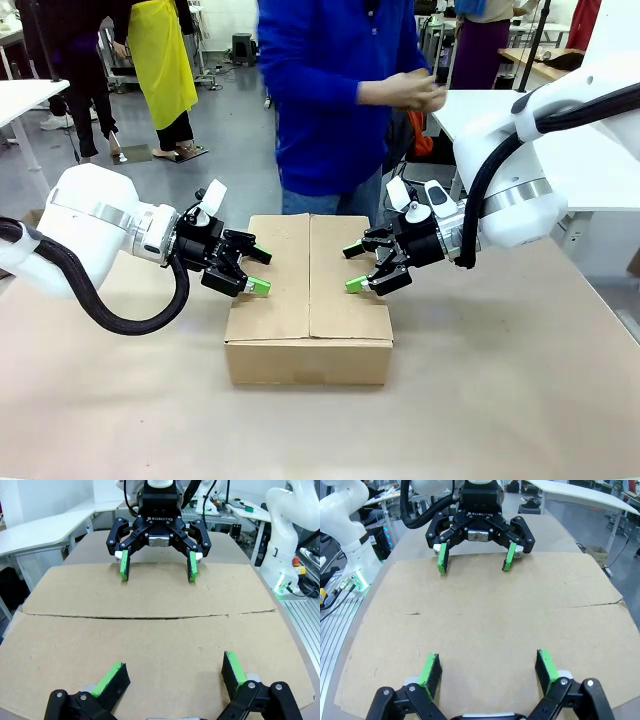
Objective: Pack the gift set into the box.
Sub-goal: Press and hold the closed box until the human finishes sealing it.
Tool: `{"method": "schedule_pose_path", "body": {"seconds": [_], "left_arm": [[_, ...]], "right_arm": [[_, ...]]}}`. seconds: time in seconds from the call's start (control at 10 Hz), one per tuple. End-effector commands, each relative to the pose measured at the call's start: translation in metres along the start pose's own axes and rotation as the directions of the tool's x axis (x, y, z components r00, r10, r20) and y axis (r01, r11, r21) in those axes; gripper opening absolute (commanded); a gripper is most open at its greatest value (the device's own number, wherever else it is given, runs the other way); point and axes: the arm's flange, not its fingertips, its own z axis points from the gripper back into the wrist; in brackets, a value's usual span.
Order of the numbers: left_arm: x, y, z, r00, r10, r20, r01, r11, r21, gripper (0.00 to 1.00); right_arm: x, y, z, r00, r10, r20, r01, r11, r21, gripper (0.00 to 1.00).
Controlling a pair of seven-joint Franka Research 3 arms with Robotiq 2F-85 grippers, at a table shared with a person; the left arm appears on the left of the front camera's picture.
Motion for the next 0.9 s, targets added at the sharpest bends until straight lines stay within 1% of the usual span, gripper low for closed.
{"method": "schedule_pose_path", "body": {"seconds": [0.0,0.8], "left_arm": [[-0.0023,-0.0013,-0.0007,1.000,0.002,-0.003,-0.002,1.000,0.001,1.00],[-0.0023,-0.0013,-0.0007,1.000,0.002,-0.003,-0.002,1.000,0.001,1.00]], "right_arm": [[-0.0009,0.0001,-0.0016,1.000,0.003,0.009,-0.003,1.000,-0.015,1.00],[-0.0009,0.0001,-0.0016,1.000,0.003,0.009,-0.003,1.000,-0.015,1.00]]}}
